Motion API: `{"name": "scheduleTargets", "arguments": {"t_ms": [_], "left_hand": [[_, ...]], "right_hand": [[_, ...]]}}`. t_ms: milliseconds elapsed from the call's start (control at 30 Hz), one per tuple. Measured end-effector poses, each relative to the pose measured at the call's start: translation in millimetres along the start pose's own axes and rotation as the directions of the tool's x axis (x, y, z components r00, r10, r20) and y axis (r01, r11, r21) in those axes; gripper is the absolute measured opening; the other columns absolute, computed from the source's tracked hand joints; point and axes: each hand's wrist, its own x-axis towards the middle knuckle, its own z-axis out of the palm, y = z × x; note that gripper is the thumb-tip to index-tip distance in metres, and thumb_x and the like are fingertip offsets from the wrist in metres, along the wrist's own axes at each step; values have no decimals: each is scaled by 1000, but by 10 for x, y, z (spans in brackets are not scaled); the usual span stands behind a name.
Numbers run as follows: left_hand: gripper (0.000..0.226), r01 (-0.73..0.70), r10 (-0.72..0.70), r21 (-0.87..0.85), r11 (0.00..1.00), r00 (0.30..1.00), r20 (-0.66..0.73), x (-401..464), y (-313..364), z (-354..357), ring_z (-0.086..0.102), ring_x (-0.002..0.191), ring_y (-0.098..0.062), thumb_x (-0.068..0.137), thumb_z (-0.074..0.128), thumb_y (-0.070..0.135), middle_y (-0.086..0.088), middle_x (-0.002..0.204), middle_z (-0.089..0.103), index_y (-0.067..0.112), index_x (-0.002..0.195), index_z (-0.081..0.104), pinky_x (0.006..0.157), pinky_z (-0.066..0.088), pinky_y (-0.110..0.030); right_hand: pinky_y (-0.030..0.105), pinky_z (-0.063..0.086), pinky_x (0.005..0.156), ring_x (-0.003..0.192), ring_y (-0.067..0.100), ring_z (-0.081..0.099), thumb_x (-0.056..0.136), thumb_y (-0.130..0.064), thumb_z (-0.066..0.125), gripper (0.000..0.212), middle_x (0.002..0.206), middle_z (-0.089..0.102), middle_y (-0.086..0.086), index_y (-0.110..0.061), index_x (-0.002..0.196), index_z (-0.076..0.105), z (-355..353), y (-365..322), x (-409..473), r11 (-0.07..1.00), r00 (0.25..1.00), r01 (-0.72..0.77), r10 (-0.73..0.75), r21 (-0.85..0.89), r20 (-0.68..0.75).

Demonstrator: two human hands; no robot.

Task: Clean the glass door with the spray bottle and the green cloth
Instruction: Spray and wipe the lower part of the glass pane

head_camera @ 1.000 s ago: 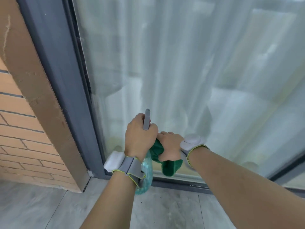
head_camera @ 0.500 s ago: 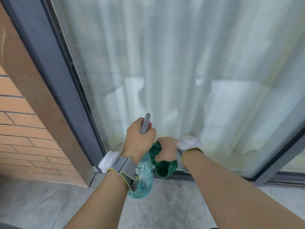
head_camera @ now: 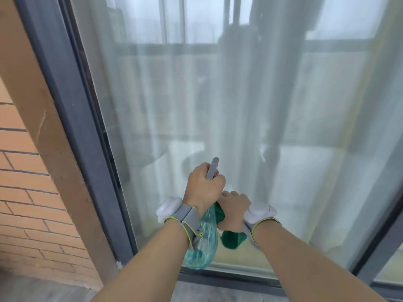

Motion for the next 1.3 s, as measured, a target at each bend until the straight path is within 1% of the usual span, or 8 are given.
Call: {"name": "scheduleTargets", "arguments": {"t_ms": [333, 500, 600, 700, 867, 1067, 1200, 1300], "left_hand": [[15, 148, -144, 120, 982, 989, -47, 21, 287, 476, 27, 64, -22, 76, 50, 8, -3, 64, 32, 8, 64, 40, 60, 27, -32], [24, 50, -40, 72, 996, 990, -134, 54, 108, 241, 32, 59, -19, 84, 53, 7, 6, 61, 38, 14, 65, 39, 58, 31, -30], [9, -25, 47, 115, 993, 980, -193, 75, 15, 105, 38, 62, -19, 85, 55, 6, 3, 67, 44, 7, 78, 51, 57, 37, -32], [4, -60, 98, 179, 982, 972, -212, 90, -9, 37, 39, 63, -17, 86, 55, 5, 1, 69, 46, 2, 84, 54, 57, 38, -27], [4, -50, 73, 87, 995, 955, -288, 251, 131, -173, 39, 59, -17, 87, 56, 4, 2, 67, 47, 0, 86, 58, 44, 33, -15], [8, -94, 90, 7, 996, 922, -376, 310, 256, -404, 31, 51, -10, 87, 54, 3, 4, 66, 40, 5, 79, 52, 43, 29, -16], [6, -116, 97, -11, 993, 873, -478, 296, 253, -565, 33, 52, -10, 88, 56, 3, 0, 68, 43, -2, 90, 58, 43, 32, -16], [4, -113, 113, 31, 993, 852, -512, 246, 253, -664, 39, 59, -14, 88, 58, 6, 0, 70, 49, 6, 88, 62, 53, 38, -25]], "right_hand": [[35, 30, 82, 98, 25, 41, 82, -37, 55, 36, 108, 46, 3, -19, 112, 45, -62, 489, -202, 960, 958, 245, -261, -135, -120], [34, 35, 72, 78, 24, 47, 55, -24, 71, 56, 92, 54, 1, -17, 104, 47, 125, 402, 72, 890, 854, 348, -431, -296, -292], [34, 31, 75, 77, 23, 46, 69, -7, 45, 36, 89, 53, 1, -15, 104, 44, 169, 339, 236, 826, 725, 377, -545, -419, -422], [34, 31, 77, 76, 23, 48, 76, -7, 21, 37, 90, 56, 0, -16, 105, 43, 75, 404, 389, 829, 701, 315, -532, -463, -475], [35, 34, 78, 85, 26, 50, 62, -14, 67, 63, 106, 54, 2, -16, 124, 52, -194, 561, 520, 888, 649, 246, -449, -389, -614], [38, 36, 77, 86, 28, 50, 72, -22, 66, 54, 107, 56, 5, -14, 124, 53, -347, 325, 576, 955, 600, 137, -292, -264, -745], [37, 34, 79, 83, 25, 46, 72, -17, 62, 48, 102, 55, 3, -17, 120, 55, -228, -110, 830, 878, 611, 199, -459, -436, -645], [36, 35, 84, 91, 24, 45, 66, -24, 63, 64, 109, 50, 0, -16, 125, 38, -460, -482, 1023, 832, 635, 237, -523, -502, -568]]}}
